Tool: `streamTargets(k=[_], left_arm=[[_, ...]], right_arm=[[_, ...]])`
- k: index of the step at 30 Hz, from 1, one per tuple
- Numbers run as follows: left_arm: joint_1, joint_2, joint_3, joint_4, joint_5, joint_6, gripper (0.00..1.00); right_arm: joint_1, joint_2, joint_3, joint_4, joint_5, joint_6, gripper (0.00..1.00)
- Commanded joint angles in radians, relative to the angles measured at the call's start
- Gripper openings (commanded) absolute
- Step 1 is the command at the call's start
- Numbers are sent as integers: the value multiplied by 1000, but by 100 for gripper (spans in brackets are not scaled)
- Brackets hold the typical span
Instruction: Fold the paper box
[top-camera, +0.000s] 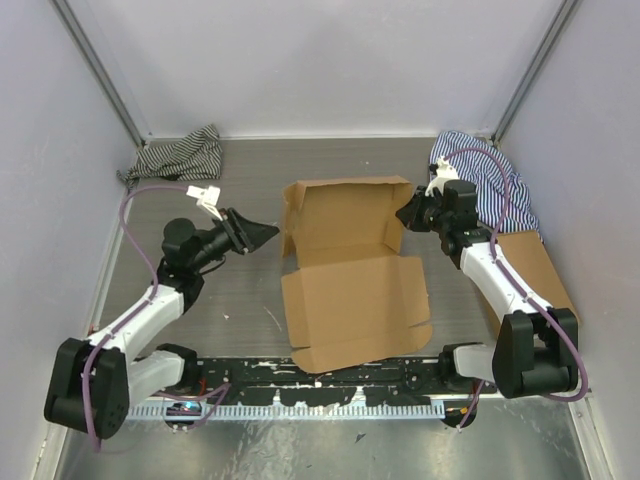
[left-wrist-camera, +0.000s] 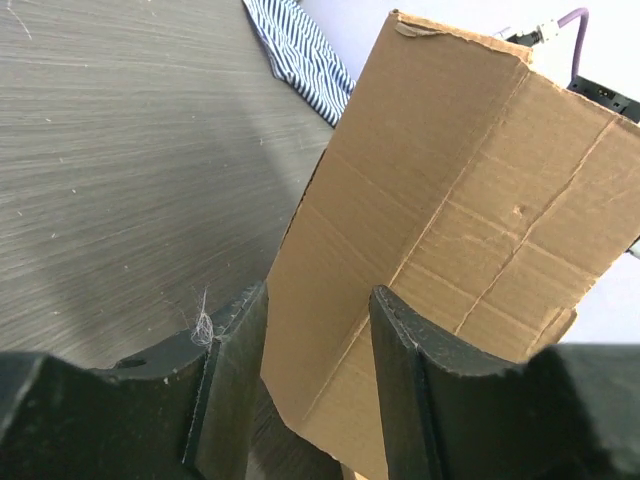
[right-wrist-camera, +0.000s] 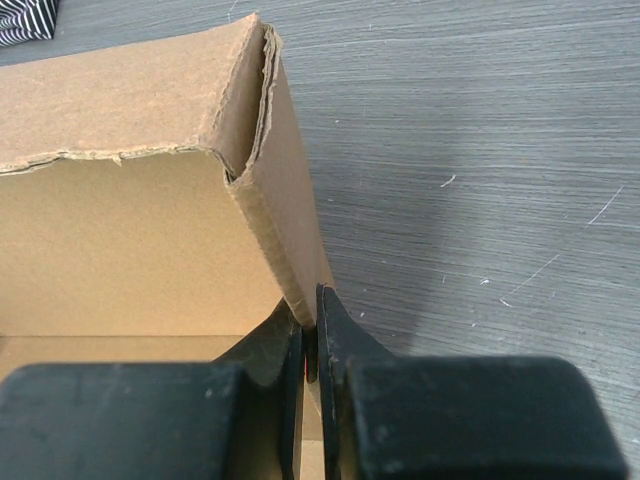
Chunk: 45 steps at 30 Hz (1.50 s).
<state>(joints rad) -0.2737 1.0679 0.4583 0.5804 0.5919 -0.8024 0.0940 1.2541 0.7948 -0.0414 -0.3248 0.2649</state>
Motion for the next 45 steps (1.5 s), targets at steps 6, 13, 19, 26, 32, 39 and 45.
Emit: streamTargets(k=[6, 13, 19, 26, 32, 39, 45], left_arm=[[-97, 14, 53, 42, -21, 18, 52], [-180, 27, 88, -46, -118, 85, 51], [-231, 10, 147, -215, -244, 182, 50], [-306, 39, 213, -317, -408, 257, 50], [-398, 91, 309, -453, -608, 373, 49], [-481, 139, 373, -555, -846, 470, 48], [-512, 168, 389, -589, -996, 491, 47]], right_arm=[[2, -2, 42, 56, -37, 21, 1], [25, -14, 43, 32, 1, 2, 1], [44, -26, 39, 33, 14, -3, 1], [79, -50, 32, 22, 50, -10, 1], [123, -88, 11, 11, 104, -7, 1], [155, -132, 2, -3, 128, -8, 1], [176, -148, -1, -27, 141, -19, 1]])
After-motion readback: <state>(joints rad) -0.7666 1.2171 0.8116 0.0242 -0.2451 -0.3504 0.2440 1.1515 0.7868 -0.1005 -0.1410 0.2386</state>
